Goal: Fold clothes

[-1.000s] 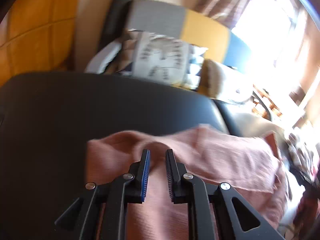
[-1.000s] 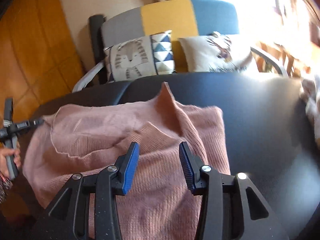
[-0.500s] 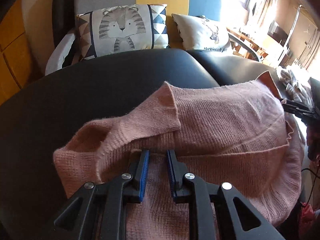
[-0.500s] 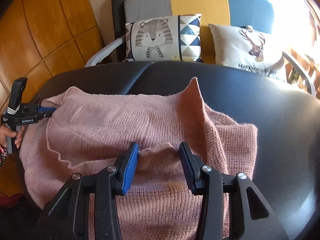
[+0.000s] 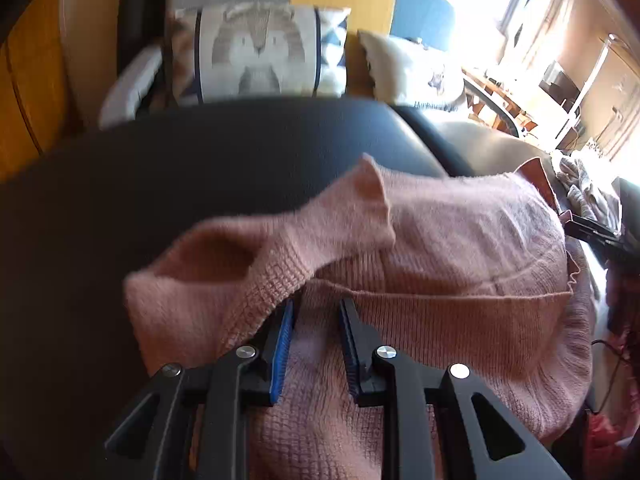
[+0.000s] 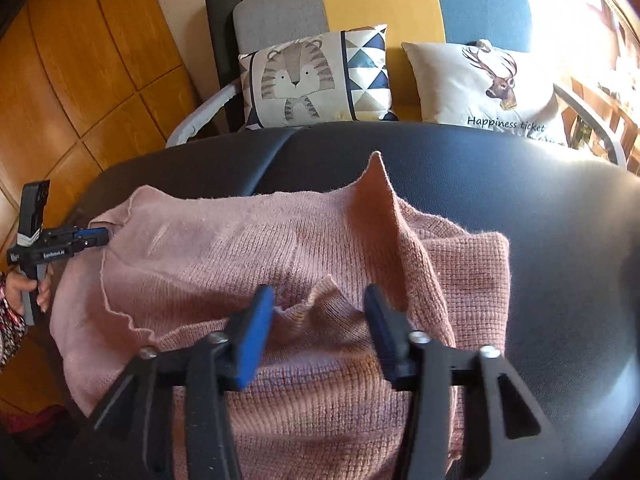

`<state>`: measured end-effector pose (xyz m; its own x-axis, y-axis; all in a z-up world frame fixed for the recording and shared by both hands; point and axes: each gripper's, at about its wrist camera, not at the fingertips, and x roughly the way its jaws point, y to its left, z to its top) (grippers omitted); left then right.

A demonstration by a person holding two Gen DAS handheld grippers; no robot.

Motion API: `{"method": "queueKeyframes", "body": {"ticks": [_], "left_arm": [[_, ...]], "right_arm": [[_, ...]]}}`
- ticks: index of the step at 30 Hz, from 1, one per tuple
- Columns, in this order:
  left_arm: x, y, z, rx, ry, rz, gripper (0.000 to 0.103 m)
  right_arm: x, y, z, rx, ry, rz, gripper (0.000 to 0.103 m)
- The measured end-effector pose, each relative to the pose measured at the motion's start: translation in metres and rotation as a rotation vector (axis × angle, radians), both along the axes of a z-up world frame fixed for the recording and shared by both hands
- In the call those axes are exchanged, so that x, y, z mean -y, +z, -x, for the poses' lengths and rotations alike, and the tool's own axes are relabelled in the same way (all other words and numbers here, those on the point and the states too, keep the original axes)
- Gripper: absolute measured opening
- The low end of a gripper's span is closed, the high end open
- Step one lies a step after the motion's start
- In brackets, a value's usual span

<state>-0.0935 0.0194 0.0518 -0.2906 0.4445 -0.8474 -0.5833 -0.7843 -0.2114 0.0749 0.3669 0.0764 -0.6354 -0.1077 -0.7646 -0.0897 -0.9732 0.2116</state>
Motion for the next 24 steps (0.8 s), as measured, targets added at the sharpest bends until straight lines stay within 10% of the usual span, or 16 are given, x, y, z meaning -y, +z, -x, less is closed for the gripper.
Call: {"method": "queueKeyframes", "body": {"ticks": [5, 7, 10, 24], "left_arm": [[-0.004, -0.005, -0.006, -0.034, -0.004, 0.003, 0.029], [-0.010, -0.004, -0.012, -0.067, -0.012, 0.040, 0.027], [-0.013, 0.004, -0.021, -0.089, -0.029, 0.040, 0.007], [0.020, 0.068, -0.034, -0.237, 0.039, -0.207, 0.005]], "right_arm": [[0.005, -0.002, 0.003, 0.020, 0.021, -0.021, 0.054], [0.005, -0.003, 0.003, 0.017, 0.006, -0.019, 0.022], [0.000, -0.001, -0.002, -0.003, -0.030, -0.003, 0.012], [-0.025, 0.048, -0.022, -0.129, -0.145, 0.140, 0.007]]}}
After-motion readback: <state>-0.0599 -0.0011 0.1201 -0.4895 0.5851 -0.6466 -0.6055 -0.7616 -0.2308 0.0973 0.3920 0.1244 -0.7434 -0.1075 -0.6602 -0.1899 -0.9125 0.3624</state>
